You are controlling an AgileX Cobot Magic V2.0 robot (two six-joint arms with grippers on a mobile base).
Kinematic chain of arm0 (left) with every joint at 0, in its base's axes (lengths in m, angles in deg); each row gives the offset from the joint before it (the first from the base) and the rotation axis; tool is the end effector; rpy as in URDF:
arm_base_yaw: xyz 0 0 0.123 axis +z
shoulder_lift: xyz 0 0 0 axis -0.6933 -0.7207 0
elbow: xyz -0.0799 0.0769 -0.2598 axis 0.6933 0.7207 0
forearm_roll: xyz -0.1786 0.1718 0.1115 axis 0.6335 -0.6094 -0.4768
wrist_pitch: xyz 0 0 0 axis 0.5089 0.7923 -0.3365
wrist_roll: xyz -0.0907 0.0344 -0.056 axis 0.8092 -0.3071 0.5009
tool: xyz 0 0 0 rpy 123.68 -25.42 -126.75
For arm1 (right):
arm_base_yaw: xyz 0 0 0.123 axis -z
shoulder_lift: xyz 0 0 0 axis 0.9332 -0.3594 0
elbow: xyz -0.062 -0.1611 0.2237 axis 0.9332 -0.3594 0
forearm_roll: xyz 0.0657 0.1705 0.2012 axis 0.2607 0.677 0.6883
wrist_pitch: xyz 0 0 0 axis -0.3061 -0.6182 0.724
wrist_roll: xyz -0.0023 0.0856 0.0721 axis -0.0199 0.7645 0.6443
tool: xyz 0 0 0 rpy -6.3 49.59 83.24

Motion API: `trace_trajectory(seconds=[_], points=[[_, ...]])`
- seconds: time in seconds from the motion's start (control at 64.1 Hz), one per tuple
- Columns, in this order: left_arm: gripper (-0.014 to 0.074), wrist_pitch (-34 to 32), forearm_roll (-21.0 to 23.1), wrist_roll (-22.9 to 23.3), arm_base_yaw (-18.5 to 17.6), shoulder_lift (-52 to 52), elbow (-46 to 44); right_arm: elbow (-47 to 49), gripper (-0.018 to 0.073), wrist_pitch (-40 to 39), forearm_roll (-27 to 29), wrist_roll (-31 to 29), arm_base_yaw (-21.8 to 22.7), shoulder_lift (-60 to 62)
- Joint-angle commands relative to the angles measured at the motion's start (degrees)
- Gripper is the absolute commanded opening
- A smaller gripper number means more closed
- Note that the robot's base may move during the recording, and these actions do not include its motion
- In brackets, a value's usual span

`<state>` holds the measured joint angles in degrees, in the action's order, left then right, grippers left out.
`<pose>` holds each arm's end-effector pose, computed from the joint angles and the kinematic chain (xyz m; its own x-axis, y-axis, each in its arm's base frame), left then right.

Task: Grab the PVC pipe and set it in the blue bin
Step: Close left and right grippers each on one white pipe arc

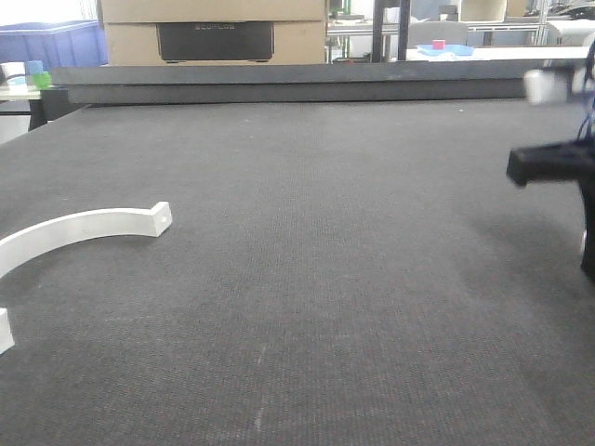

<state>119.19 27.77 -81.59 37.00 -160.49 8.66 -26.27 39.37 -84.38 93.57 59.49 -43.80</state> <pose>0.3092 -0.0461 0.2346 -0.9630 0.0384 -0.2666 0.0658 0.9933 -0.0945 0.2907 0.0515 0.1897 -0.9827 0.1515 -0.1066 0.1452 0.9873 0.0649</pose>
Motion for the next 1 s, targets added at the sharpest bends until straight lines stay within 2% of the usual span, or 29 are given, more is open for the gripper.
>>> trace_trajectory(seconds=[0.0, 0.078, 0.14, 0.203, 0.312, 0.39, 0.546, 0.733, 0.983], points=[[-0.0111, -1.17, 0.45, 0.05, -1.14, -2.19, -2.06, 0.41, -0.0168, 0.90, -0.43, -0.09, 0.03, 2.57], [-0.0109, -2.78, -0.32, 0.05, -1.14, -2.98, -2.14, 0.41, -0.0168, 0.79, -0.43, -0.09, 0.03, 3.40], [-0.0079, -3.36, -2.73, 0.15, -1.14, -3.20, -2.14, 0.41, -0.0168, 0.79, -0.43, -0.09, 0.03, 3.63], [0.0020, -3.60, -4.55, 0.77, -1.14, -3.20, -2.14, 0.41, -0.0168, 0.39, -0.43, -0.09, 0.03, 3.57], [0.0192, -2.96, -4.79, 1.43, -1.14, -3.20, -1.94, 0.41, -0.0168, -0.41, -0.43, -0.09, 0.03, 3.57], [0.0254, -2.99, -4.29, 1.54, -1.14, -3.20, -1.20, 0.41, -0.0168, -1.11, -0.43, -0.09, 0.03, 3.57], [0.0238, -6.83, -4.25, 3.39, -1.14, -3.20, 2.70, 0.41, -0.0168, -2.48, -0.43, -0.09, 0.03, 3.57], [0.0221, -10.85, -4.15, 3.38, -1.14, -3.20, 5.88, 0.41, -0.0168, -3.54, -0.43, -0.09, 0.03, 3.57], [0.0221, -11.51, -4.15, 3.38, -1.14, -5.44, 6.11, 0.41, -0.0168, -3.54, -0.43, -0.09, 0.03, 3.57]])
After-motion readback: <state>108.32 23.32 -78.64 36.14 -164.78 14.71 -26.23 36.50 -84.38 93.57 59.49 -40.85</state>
